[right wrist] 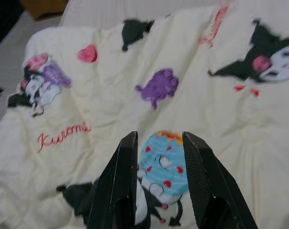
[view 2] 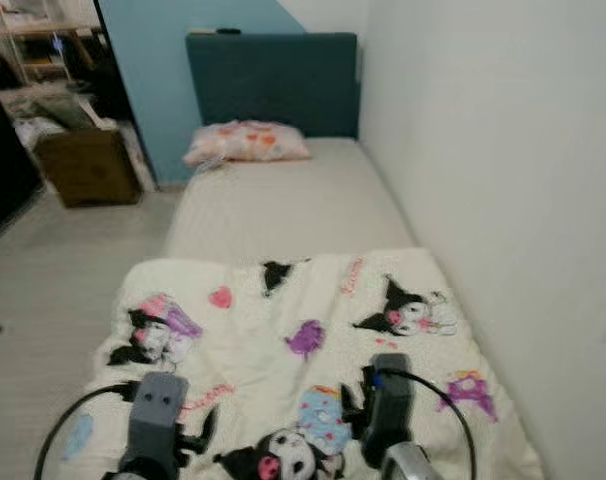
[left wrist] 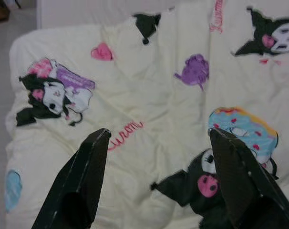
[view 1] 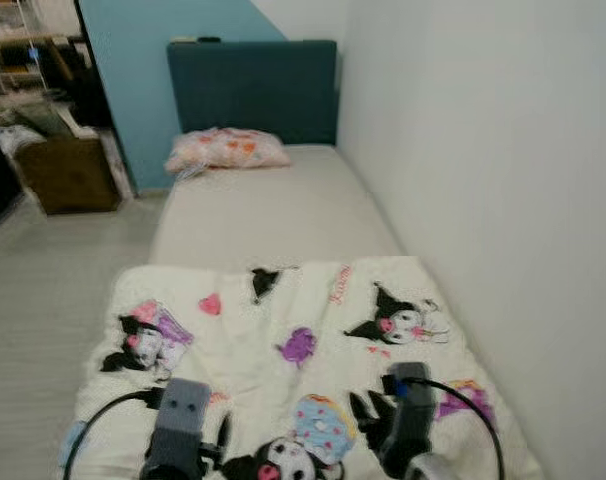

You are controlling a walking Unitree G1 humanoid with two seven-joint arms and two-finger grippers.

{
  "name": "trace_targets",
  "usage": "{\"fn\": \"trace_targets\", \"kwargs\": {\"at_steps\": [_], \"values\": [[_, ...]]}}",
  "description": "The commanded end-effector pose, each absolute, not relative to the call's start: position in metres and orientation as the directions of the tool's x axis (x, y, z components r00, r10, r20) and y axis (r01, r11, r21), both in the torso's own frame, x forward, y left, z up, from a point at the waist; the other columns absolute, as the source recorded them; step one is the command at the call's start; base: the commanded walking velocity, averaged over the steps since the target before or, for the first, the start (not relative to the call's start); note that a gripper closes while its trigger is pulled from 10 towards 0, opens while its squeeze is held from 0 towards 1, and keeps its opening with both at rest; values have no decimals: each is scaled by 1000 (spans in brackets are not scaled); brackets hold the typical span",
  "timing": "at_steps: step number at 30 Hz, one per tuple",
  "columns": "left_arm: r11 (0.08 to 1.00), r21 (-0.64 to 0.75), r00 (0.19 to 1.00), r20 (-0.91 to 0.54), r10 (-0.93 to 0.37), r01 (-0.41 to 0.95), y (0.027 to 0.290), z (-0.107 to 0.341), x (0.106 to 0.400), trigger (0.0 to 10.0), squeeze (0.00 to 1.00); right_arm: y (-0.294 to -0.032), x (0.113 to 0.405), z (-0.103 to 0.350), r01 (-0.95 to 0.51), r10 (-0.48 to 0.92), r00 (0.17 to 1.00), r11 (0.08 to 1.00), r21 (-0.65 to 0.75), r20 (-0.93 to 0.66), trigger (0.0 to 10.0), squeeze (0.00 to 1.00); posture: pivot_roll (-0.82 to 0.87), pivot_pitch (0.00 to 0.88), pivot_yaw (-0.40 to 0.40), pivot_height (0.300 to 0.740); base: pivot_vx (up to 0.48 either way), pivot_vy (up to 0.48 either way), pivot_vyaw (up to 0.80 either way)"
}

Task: Clean up the room

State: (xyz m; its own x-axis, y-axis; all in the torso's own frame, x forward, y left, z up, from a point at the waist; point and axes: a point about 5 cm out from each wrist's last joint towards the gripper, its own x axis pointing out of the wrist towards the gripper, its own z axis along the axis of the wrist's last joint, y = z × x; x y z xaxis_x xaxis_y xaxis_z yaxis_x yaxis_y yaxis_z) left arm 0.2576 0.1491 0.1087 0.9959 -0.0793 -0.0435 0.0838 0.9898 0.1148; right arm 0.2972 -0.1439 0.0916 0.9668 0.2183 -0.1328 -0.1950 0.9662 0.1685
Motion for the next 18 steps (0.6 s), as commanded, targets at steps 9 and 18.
{"fn": "trace_targets", "kwargs": {"at_steps": [9, 18], "values": [[987, 136, 995, -67, -73, 81, 156, 105, 254, 10000, 0, -138, 292, 84, -197, 228, 962, 961, 196, -151, 10000, 0, 53, 185, -14, 740, 0, 480, 0], [973, 228, 991, -134, -4, 35, 169, 100, 256, 10000, 0, -137, 293, 87, -197, 227, 964, 959, 204, -139, 10000, 0, 56, 186, -11, 740, 0, 0, 0]]}}
